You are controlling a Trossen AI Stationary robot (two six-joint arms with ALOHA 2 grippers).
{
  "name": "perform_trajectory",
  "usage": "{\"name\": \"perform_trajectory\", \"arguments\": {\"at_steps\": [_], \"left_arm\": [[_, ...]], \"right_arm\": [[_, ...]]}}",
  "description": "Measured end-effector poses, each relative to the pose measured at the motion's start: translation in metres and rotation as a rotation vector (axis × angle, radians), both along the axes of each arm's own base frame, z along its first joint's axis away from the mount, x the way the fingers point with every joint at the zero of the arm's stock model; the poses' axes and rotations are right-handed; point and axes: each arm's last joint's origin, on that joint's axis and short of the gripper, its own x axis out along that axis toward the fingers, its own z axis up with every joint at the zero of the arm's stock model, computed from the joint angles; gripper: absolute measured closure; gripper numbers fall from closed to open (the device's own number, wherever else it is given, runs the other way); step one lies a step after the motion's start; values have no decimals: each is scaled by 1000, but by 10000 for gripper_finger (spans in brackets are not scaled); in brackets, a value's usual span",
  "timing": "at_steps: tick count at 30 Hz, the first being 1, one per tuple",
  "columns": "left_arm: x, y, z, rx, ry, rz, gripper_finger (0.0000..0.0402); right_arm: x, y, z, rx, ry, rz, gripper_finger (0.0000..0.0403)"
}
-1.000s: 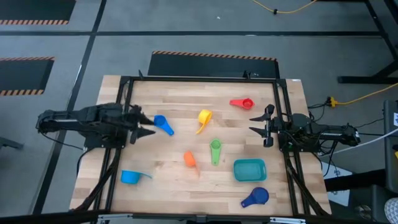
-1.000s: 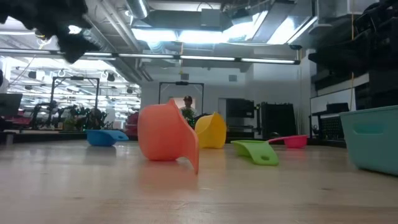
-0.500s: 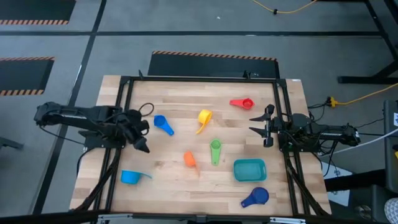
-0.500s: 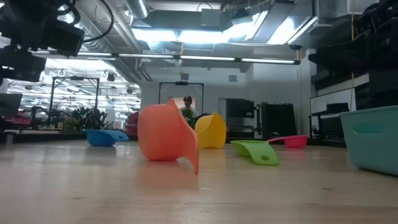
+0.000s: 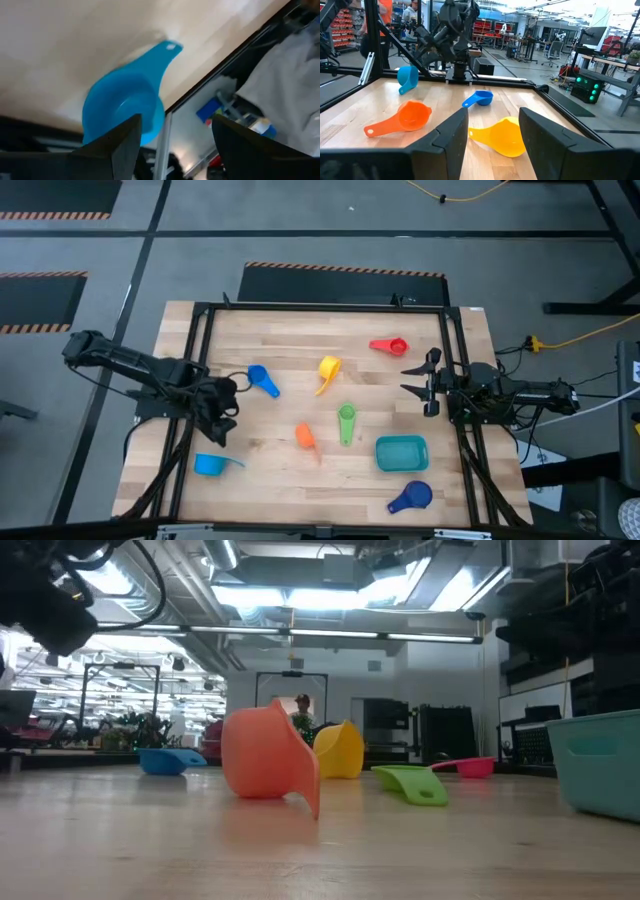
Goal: Nest measuring cups in basket
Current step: Move the light blue measuring nest cup to the middle left of the table
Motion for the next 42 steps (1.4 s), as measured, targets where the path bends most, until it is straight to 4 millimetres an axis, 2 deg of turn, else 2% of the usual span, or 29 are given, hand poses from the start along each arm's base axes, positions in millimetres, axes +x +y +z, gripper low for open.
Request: {"name": "perform_trajectory", "arguments": {"at_steps": [23,42], "left_arm": [[6,-28,-21,40,143,-181,167],[15,-37,-33,69,79,-300,167]], "right_arm": [[0,0,0,0,0,0,221],[0,0,0,0,0,0,221]]}}
